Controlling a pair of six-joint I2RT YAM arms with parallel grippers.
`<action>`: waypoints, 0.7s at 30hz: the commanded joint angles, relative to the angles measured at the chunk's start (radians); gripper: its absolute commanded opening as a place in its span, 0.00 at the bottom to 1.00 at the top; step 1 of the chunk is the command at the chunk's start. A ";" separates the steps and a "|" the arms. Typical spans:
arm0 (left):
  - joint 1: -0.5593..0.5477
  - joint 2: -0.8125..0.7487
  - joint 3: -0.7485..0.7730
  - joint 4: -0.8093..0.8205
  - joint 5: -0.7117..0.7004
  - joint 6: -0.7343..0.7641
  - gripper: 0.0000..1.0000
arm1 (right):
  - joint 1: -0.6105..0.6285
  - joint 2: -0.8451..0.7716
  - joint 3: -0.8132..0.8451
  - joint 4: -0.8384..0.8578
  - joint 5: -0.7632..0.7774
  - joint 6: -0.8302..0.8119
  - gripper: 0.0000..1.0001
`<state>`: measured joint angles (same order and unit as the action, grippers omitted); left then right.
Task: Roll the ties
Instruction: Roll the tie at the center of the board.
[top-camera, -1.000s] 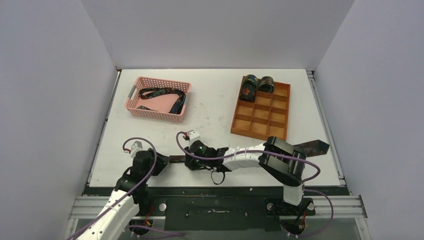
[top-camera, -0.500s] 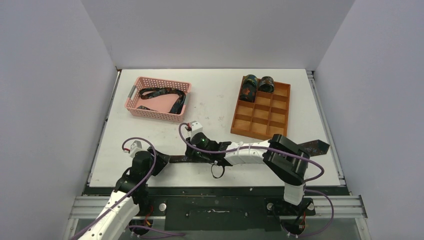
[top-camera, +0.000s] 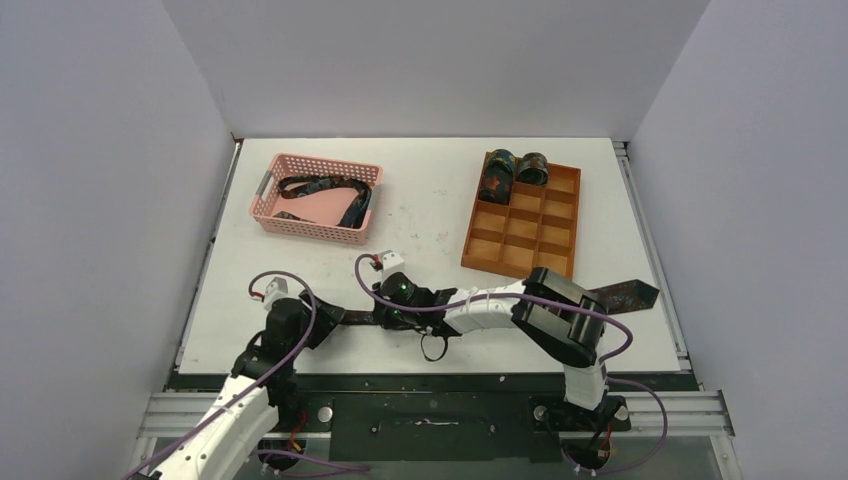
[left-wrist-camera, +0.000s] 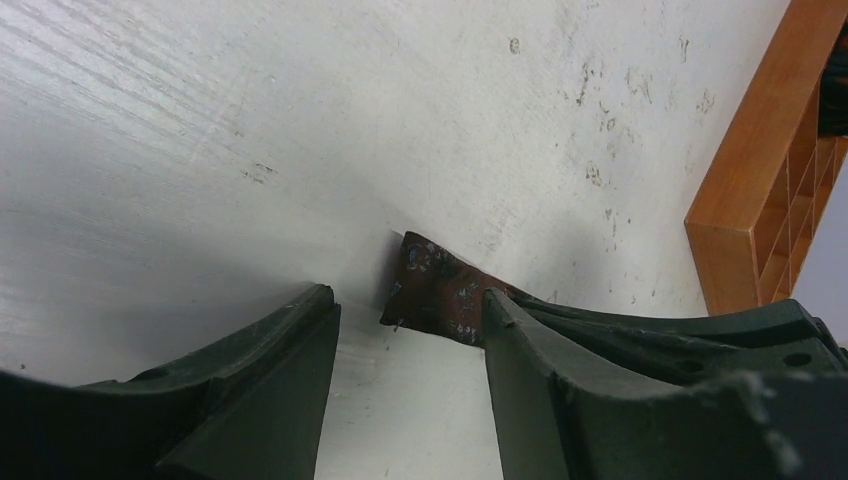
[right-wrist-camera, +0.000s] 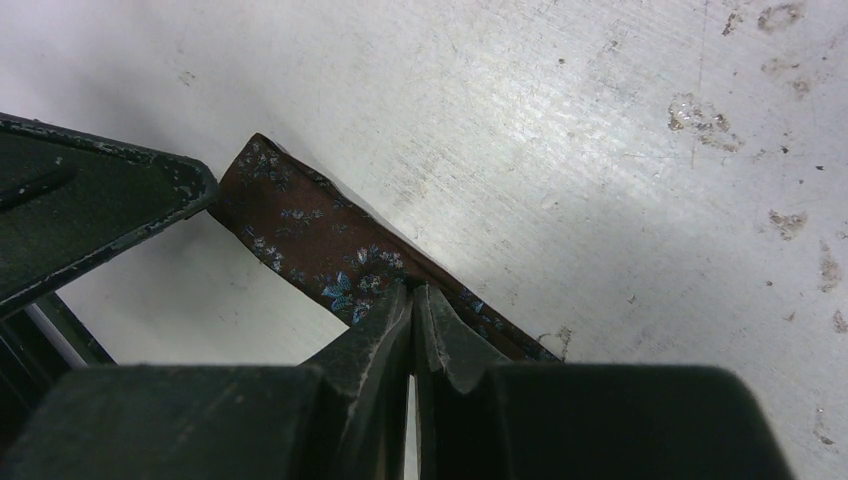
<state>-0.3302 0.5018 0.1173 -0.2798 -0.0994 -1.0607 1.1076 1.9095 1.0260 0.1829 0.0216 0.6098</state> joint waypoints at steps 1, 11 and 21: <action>0.011 0.028 0.003 0.086 0.023 0.016 0.50 | 0.007 0.003 -0.055 0.003 0.037 0.002 0.05; 0.040 0.076 -0.052 0.202 0.071 -0.028 0.45 | 0.014 -0.009 -0.102 0.030 0.040 0.007 0.05; 0.099 0.135 -0.079 0.266 0.155 -0.024 0.32 | 0.017 -0.016 -0.114 0.038 0.038 0.006 0.05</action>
<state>-0.2531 0.6270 0.0570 -0.0631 0.0021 -1.0908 1.1145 1.9015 0.9527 0.3073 0.0418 0.6220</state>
